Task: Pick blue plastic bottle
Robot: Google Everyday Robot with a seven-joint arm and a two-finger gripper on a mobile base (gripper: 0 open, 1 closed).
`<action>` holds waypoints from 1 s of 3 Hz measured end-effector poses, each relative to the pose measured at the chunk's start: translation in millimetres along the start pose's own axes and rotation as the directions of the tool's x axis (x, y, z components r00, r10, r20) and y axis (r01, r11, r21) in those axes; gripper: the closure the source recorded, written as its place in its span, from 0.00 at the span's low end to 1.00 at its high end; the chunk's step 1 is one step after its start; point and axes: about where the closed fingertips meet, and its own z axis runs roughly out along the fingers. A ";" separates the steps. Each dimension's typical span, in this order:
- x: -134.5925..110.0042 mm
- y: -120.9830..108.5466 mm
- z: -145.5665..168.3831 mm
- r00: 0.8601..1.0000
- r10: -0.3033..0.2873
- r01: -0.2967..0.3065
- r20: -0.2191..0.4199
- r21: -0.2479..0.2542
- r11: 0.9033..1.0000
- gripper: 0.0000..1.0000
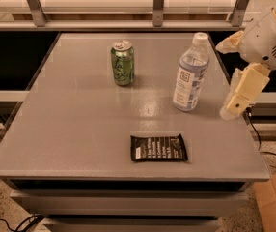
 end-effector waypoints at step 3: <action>6.4 -23.6 47.5 0.988 0.076 -0.071 0.133 -0.039 0.997 0.00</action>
Offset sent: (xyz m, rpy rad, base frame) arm 0.0339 0.0087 -0.0464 0.1479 0.0469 -0.0395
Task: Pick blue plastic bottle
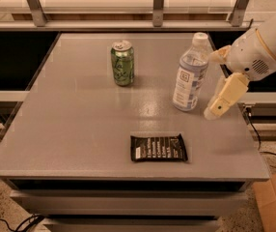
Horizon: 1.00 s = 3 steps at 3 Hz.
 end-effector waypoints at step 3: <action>-4.3 -19.6 29.4 0.967 0.073 -0.063 0.246 -0.047 0.997 0.00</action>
Offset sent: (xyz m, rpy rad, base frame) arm 0.0290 0.0127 -0.0204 0.3073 -0.0016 -0.0293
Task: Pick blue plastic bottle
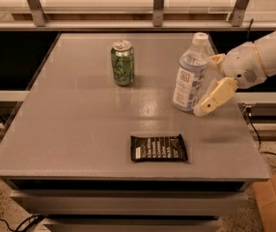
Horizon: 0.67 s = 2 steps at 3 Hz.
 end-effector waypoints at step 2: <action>-6.4 -8.6 8.7 0.987 0.045 -0.036 0.155 -0.061 0.997 0.41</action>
Offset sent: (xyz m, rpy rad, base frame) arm 0.0183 0.0066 0.0011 0.2639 0.0372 0.0224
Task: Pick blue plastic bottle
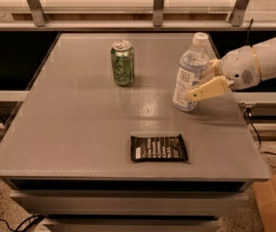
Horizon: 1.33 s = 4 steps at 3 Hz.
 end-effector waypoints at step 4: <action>-35.5 -10.0 -28.4 0.985 -0.085 0.089 0.153 -0.014 0.996 1.00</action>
Offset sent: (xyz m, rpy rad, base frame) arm 0.0125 -0.0055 0.0272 0.1410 -0.0517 0.0421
